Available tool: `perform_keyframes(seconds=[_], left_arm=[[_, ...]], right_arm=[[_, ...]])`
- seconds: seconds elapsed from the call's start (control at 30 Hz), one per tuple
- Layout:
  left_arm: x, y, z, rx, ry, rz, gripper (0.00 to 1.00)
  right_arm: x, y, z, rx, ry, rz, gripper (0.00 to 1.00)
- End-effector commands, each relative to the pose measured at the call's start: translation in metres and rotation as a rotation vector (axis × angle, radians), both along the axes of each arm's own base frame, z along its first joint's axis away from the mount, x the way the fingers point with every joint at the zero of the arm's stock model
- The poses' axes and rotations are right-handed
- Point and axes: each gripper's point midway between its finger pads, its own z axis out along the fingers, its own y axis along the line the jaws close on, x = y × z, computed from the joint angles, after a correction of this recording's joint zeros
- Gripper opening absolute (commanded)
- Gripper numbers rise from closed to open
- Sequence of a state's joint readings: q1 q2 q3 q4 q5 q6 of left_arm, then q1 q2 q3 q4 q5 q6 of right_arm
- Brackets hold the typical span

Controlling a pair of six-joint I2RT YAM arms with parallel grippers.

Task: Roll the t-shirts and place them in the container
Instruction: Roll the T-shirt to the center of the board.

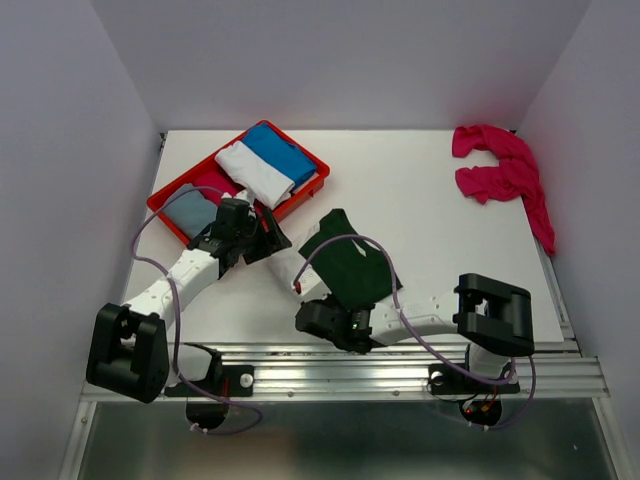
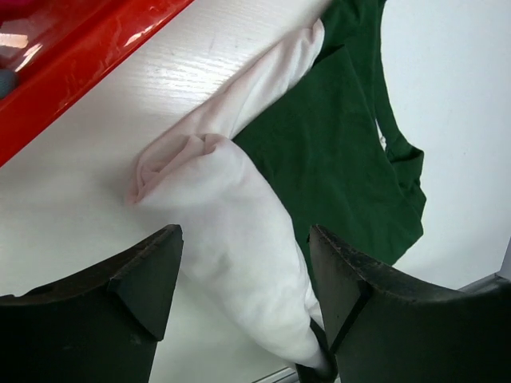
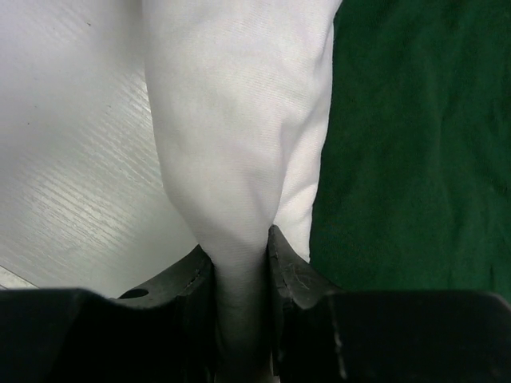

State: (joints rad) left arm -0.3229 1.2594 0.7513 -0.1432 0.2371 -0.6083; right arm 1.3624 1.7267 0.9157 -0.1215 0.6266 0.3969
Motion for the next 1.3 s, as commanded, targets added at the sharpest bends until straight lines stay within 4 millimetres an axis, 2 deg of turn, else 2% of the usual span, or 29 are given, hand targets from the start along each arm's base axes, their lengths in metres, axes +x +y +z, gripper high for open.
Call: perform_keyframes(seconds=[0.0,0.03,0.07,0.1,0.13,0.2,0.23,0.3,0.33,0.4,0.43,0.47,0.5,0.63,0.67,0.7,0.77,0.8,0.87,0.9,1.07,1.2,1.27], left_arm=[[-0.013,0.009,-0.018,0.030,0.053,0.022,0.74],[-0.013,0.009,-0.017,0.026,0.053,0.021,0.74],[-0.012,0.009,-0.015,0.024,0.046,0.023,0.73],[-0.013,0.009,-0.013,0.027,0.045,0.026,0.73],[-0.010,0.009,-0.007,0.026,0.034,0.030,0.73],[-0.010,0.013,0.000,0.041,0.032,0.043,0.73],[-0.008,0.016,0.004,0.048,0.027,0.050,0.72],[-0.006,0.020,0.019,0.059,0.025,0.066,0.71],[0.001,0.023,0.032,0.059,-0.001,0.078,0.70],[0.000,0.029,0.044,0.067,-0.004,0.096,0.70],[0.007,0.034,0.059,0.067,-0.031,0.114,0.70],[0.005,0.039,0.064,0.075,-0.028,0.123,0.70],[0.010,0.041,0.078,0.071,-0.052,0.131,0.70],[0.015,0.060,0.098,0.089,-0.080,0.165,0.70],[0.017,0.063,0.105,0.088,-0.096,0.172,0.70],[0.019,0.070,0.108,0.092,-0.100,0.191,0.70],[0.020,0.077,0.112,0.092,-0.106,0.205,0.70],[0.021,0.083,0.112,0.091,-0.108,0.219,0.70],[0.021,0.090,0.111,0.090,-0.101,0.231,0.70],[0.020,0.091,0.110,0.085,-0.099,0.229,0.70],[0.017,0.105,0.103,0.092,-0.090,0.247,0.69],[0.016,0.106,0.098,0.081,-0.082,0.244,0.69],[0.014,0.104,0.094,0.072,-0.073,0.239,0.69]], right_arm=[[-0.013,-0.002,-0.016,0.017,0.071,0.022,0.01],[-0.013,-0.004,-0.016,0.005,0.067,0.024,0.01],[-0.013,-0.008,-0.017,-0.017,0.066,0.022,0.05],[-0.010,-0.009,-0.014,-0.033,0.053,0.022,0.32],[-0.008,-0.006,-0.007,-0.028,0.042,0.021,0.50],[-0.005,-0.008,0.004,-0.052,0.019,0.026,0.76],[-0.006,-0.005,0.010,-0.053,0.007,0.033,0.79],[-0.005,0.000,0.026,-0.065,-0.015,0.041,0.82],[-0.003,0.004,0.037,-0.062,-0.023,0.040,0.83],[-0.001,0.009,0.047,-0.062,-0.031,0.043,0.83],[0.000,0.008,0.049,-0.078,-0.032,0.042,0.83],[0.004,0.015,0.060,-0.061,-0.051,0.030,0.83],[0.006,0.017,0.061,-0.075,-0.059,0.027,0.82],[0.018,0.031,0.073,-0.099,-0.116,0.016,0.81],[0.020,0.036,0.073,-0.107,-0.126,0.016,0.81],[0.024,0.038,0.063,-0.152,-0.142,0.019,0.81],[0.028,0.050,0.062,-0.162,-0.158,0.021,0.81],[0.031,0.051,0.050,-0.205,-0.165,0.025,0.81],[0.034,0.059,0.047,-0.213,-0.176,0.024,0.81],[0.036,0.058,0.040,-0.240,-0.186,0.019,0.81],[0.041,0.052,0.030,-0.277,-0.216,-0.014,0.80],[0.044,0.046,0.018,-0.296,-0.206,-0.031,0.78],[0.046,0.039,0.009,-0.304,-0.192,-0.053,0.74]])
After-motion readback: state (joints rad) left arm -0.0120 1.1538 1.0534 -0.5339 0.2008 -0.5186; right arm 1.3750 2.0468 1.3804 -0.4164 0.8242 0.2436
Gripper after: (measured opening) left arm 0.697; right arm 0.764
